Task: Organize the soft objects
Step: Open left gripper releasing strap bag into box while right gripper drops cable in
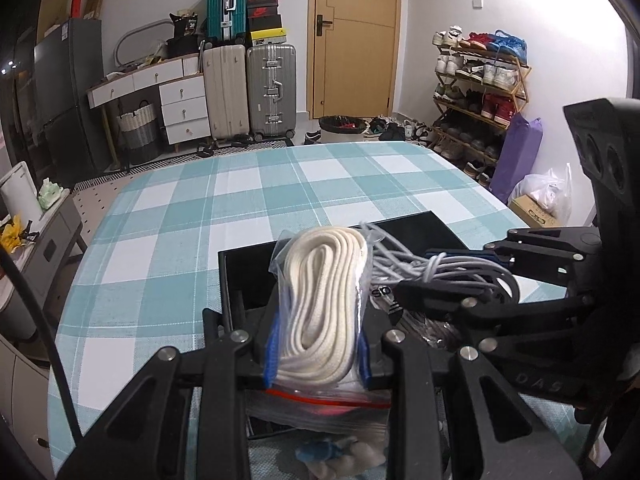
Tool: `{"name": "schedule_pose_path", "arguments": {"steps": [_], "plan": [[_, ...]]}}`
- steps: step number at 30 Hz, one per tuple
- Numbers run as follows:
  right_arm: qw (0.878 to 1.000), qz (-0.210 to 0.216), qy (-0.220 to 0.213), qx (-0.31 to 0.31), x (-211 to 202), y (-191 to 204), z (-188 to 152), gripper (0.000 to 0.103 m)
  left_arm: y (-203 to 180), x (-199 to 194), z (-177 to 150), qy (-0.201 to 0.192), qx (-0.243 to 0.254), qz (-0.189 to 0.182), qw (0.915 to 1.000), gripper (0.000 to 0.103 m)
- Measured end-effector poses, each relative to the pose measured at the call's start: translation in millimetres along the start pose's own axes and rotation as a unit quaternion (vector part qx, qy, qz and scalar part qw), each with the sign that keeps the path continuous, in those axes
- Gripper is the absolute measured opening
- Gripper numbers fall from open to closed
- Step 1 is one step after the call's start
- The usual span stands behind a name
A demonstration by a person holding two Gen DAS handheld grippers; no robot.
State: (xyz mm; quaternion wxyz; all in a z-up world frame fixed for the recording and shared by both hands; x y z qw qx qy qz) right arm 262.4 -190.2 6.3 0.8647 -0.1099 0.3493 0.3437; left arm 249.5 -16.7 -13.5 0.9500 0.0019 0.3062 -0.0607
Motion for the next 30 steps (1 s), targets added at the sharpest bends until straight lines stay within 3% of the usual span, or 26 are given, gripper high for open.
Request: {"name": "schedule_pose_path", "arguments": {"steps": [9,11,13,15,17,18,22,25,26,30], "plan": [[1.000,-0.014,0.006,-0.021,9,-5,-4,0.033,-2,6,-4,0.008,0.011,-0.002,0.9999,0.029],[1.000,-0.013,-0.003,-0.020,3,-6,-4,0.038,-2,7,-4,0.011,0.010,-0.002,0.9999,0.030],[1.000,-0.020,-0.017,-0.018,-7,-8,-2,0.055,-2,7,-5,0.014,0.009,-0.004,0.9998,0.032],[0.999,-0.032,-0.031,-0.016,-18,-11,-1,0.062,-3,6,-6,0.017,0.009,-0.009,0.9998,0.037],[0.998,-0.038,-0.043,-0.006,-29,-15,-1,0.074,-5,2,-6,0.015,0.009,-0.014,0.9997,0.056],[0.998,-0.043,-0.048,-0.001,-35,-17,-2,0.085,-5,-1,-6,0.011,0.009,-0.013,0.9998,0.057],[0.997,-0.042,-0.063,0.019,-54,-17,-8,0.101,-6,-9,-8,0.014,0.005,-0.020,0.9997,0.060],[0.996,-0.037,-0.066,0.037,-65,-16,-18,0.102,-4,-22,-9,0.001,-0.001,-0.020,0.9998,0.094],[0.996,-0.034,-0.065,0.041,-67,-15,-22,0.102,-4,-29,-9,-0.010,-0.001,-0.019,0.9998,0.100],[0.997,-0.027,-0.061,0.049,-75,-9,-37,0.102,-1,-44,-13,-0.020,-0.003,-0.011,0.9997,0.101]]}}
Point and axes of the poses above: each gripper's, at about its wrist camera, not at the fingertips, and x roughly the way its jaws point, y to its left, z to its top, the point moved 8 cm from there along x, roughly the way its jaws point, and after that the axes turned 4 degrees about -y, right-handed, at the moved point
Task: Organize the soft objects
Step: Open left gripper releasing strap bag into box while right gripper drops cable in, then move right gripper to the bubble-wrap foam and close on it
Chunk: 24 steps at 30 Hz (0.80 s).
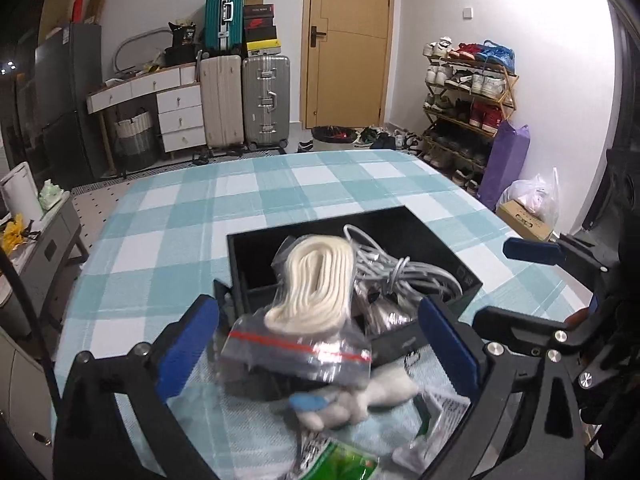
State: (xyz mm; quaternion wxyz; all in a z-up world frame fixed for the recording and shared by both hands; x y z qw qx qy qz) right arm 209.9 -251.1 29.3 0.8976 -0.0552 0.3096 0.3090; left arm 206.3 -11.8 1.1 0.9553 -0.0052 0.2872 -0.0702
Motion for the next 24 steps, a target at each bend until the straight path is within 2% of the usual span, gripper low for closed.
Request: {"name": "schedule_pose_path", "arguments": {"steps": [8,24], "plan": [[1.000,0.013,0.007,-0.002,-15,13,-21,0.102,14,-32,-14,-0.020,-0.029,0.005,0.9994,0.101],[0.999,0.018,0.046,0.013,-29,27,-62,0.102,12,-60,-56,-0.012,-0.014,0.019,0.9997,0.101]]}}
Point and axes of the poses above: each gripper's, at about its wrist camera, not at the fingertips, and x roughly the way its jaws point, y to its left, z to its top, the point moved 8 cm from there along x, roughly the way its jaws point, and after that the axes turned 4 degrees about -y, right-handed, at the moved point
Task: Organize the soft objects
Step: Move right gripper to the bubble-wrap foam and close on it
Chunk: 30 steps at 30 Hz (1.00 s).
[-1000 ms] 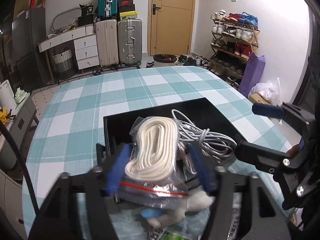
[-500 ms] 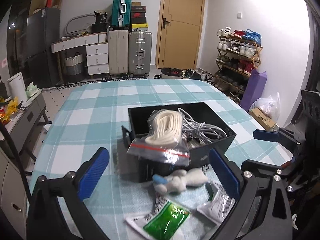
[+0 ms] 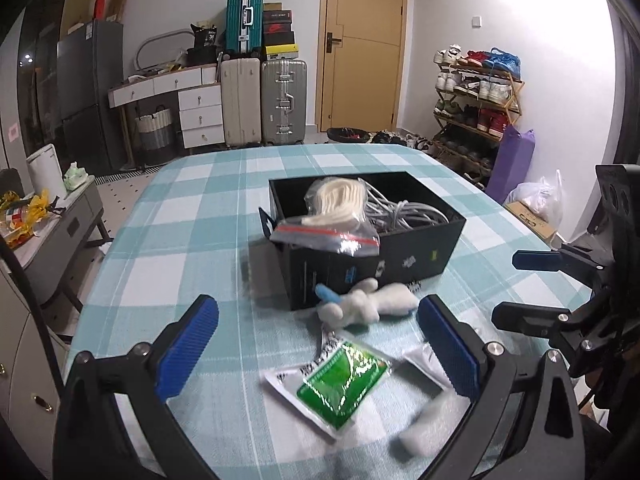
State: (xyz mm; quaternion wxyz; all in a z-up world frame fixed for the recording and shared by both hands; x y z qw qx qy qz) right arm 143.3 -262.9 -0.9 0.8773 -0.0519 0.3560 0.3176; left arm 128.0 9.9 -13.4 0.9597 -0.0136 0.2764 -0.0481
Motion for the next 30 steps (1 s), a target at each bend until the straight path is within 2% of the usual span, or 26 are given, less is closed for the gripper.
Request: {"name": "schedule_pose_path", "arguments": {"steps": [5,15,25,30], "plan": [[1.000,0.004,0.013,-0.007,-1,7,-9,0.102,0,0,-11,0.004,0.010,0.008,0.9999,0.101],[0.999,0.024,0.039,-0.014,4,28,-29,0.102,5,1,-23,0.010,-0.003,0.004,0.9999,0.101],[0.994,0.043,0.069,-0.068,15,57,-47,0.102,12,3,-33,0.018,-0.015,0.002,0.9997,0.101],[0.993,0.047,0.075,-0.074,19,66,-52,0.102,14,3,-37,0.020,-0.017,0.003,0.9996,0.101]]}}
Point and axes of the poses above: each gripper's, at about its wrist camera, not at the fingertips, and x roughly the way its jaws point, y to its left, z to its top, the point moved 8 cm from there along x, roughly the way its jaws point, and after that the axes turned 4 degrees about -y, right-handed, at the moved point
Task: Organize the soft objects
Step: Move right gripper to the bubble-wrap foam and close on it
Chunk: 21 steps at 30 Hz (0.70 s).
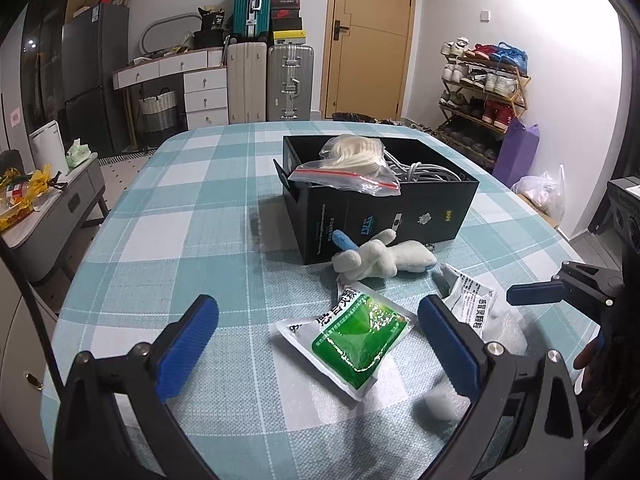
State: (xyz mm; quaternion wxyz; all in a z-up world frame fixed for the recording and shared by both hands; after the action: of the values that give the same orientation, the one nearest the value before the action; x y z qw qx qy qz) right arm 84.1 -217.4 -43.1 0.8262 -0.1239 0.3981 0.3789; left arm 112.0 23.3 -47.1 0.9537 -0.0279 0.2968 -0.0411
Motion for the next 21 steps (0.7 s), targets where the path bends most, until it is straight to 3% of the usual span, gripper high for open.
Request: {"name": "schedule_pose_path", "arguments": {"steps": [12,16,21], "plan": [[1.000,-0.002,0.007,-0.015,15,11,-1,0.100,3,3,-5,0.010,-0.012,-0.006,0.9999,0.101],[1.000,0.003,0.006,-0.016,14,10,0,0.086,4,3,-6,0.009,-0.018,-0.007,0.9998,0.101],[1.000,0.006,-0.001,-0.020,12,10,1,0.075,4,3,-6,0.009,-0.015,-0.006,0.9998,0.101]]}}
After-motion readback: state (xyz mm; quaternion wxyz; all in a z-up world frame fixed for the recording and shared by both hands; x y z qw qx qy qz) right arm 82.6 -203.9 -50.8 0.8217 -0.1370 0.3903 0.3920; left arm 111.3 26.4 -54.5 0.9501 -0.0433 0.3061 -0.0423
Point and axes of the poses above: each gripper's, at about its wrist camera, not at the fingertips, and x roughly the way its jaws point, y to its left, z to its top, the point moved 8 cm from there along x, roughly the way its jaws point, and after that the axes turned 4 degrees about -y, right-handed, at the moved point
